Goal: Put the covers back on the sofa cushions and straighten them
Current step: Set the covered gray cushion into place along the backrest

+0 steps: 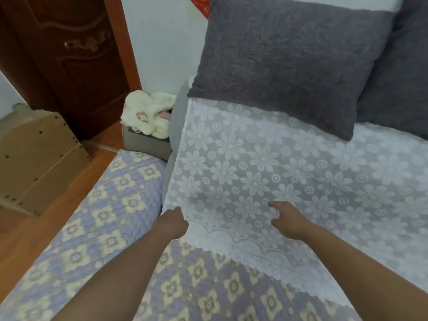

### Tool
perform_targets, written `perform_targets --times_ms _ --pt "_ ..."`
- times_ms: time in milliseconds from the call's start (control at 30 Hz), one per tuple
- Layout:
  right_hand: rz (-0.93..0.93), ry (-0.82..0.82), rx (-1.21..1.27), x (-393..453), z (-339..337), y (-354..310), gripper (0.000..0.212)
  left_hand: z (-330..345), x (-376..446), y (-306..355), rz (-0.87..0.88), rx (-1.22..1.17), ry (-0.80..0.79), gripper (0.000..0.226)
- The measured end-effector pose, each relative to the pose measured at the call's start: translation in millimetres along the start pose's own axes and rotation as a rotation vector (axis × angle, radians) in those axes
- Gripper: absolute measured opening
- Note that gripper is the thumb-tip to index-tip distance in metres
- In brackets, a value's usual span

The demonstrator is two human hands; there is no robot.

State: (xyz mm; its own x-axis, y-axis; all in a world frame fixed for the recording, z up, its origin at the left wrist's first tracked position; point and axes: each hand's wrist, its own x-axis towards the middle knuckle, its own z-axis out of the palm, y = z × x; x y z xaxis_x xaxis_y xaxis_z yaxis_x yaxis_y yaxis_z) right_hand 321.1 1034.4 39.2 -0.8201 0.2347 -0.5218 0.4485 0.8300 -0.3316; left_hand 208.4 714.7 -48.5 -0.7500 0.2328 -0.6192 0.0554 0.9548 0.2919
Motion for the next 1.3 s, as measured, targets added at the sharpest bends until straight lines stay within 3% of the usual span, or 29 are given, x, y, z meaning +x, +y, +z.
perform_targets --times_ms 100,233,300,400,467,567,667,800,867,900,967,1033,1067,1133,1300 --pt "-0.085 0.164 -0.01 68.6 -25.1 -42.5 0.067 -52.9 67.7 -0.1 0.008 -0.26 0.211 0.044" --pt "-0.049 0.378 -0.143 124.9 -43.2 -71.5 0.075 -129.2 141.7 14.8 0.068 -0.546 0.496 0.049" --pt "-0.008 0.416 -0.189 142.2 -45.6 -76.5 0.077 -157.7 167.9 28.9 0.125 -0.658 0.558 0.048" --pt "0.025 0.419 -0.251 153.2 -48.0 -79.0 0.075 -179.2 188.4 42.3 0.149 -0.654 0.568 0.028" --pt "0.034 0.396 -0.299 156.8 -50.0 -78.5 0.072 -181.3 191.9 39.2 0.195 -0.694 0.547 0.034" --pt "0.036 0.377 -0.314 156.4 -50.0 -75.2 0.065 -179.5 192.2 22.9 0.272 -0.938 0.503 0.043" --pt "0.033 0.395 -0.277 160.5 -44.2 -76.1 0.06 -184.7 191.9 7.1 0.232 -1.062 0.444 0.031" --pt "0.054 0.38 -0.275 166.3 -41.4 -81.5 0.057 -185.6 193.9 9.0 0.022 -0.664 0.639 0.015" --pt "0.055 0.382 -0.262 167.3 -42.0 -85.1 0.058 -185.1 188.6 24.8 -0.07 -0.521 0.83 0.018" --pt "0.06 0.384 -0.261 166.9 -42.0 -86.0 0.058 -186.0 186.4 36.4 -0.043 -0.478 0.97 0.026" --pt "0.063 0.384 -0.298 166.7 -40.9 -86.1 0.058 -191.5 184.7 56.6 0.247 -0.278 1.176 0.045" --pt "0.047 0.384 -0.334 167.8 -39.9 -82.4 0.057 -194.6 192.6 66.0 0.535 0.182 1.052 0.07" --pt "0.042 0.375 -0.342 168.6 -40.6 -79.8 0.055 -195.3 196.6 66.7 0.549 0.369 0.933 0.076" --pt "0.045 0.321 -0.336 170.8 -43.0 -77.5 0.052 -193.5 206.1 68.5 0.379 0.484 0.823 0.077" --pt "0.042 0.132 -0.312 164.6 -69.3 -86.8 0.051 -183.1 186.7 111.0 0.016 0.322 0.694 0.083"
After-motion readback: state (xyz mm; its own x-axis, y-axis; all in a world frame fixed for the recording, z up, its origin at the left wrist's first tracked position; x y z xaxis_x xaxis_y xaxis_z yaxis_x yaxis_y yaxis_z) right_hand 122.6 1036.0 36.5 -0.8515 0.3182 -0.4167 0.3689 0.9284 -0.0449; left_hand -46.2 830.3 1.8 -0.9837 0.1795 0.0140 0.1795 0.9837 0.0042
